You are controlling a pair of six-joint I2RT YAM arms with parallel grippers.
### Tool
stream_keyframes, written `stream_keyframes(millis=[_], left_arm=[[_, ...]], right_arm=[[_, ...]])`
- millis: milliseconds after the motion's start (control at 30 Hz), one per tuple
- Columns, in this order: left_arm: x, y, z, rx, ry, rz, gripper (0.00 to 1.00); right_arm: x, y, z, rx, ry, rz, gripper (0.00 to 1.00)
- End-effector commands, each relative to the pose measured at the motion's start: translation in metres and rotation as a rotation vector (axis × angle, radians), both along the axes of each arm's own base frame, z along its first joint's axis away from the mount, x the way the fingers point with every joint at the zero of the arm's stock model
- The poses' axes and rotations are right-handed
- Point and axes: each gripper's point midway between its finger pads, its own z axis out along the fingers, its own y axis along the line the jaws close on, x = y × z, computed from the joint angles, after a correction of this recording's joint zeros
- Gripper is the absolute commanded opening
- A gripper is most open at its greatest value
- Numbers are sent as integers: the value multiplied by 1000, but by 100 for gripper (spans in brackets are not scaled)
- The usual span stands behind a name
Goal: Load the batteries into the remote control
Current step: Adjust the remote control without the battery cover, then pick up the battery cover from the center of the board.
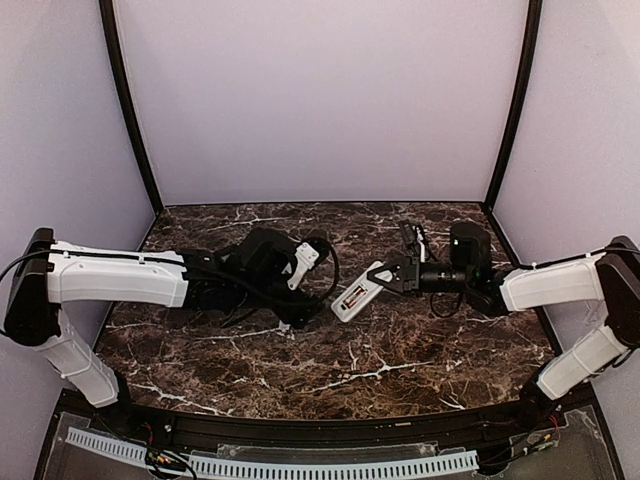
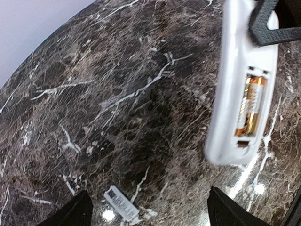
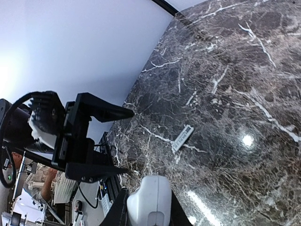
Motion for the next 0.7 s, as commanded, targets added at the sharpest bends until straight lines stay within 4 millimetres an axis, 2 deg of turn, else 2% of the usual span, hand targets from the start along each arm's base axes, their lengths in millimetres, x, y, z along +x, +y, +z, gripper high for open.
stream_keyframes(millis=[0, 133, 333, 667], left_arm=[[2, 46, -9, 81, 108, 117, 85], [5, 74, -28, 126, 204, 249, 85], [6, 87, -64, 168, 323, 370, 83], [16, 79, -94, 171, 377, 451, 77]], right_arm=[[1, -15, -6, -16, -3, -18, 0], [6, -26, -9, -23, -8, -46, 0], [9, -35, -15, -26, 0, -58, 0], [11, -40, -16, -27, 4, -64, 0]])
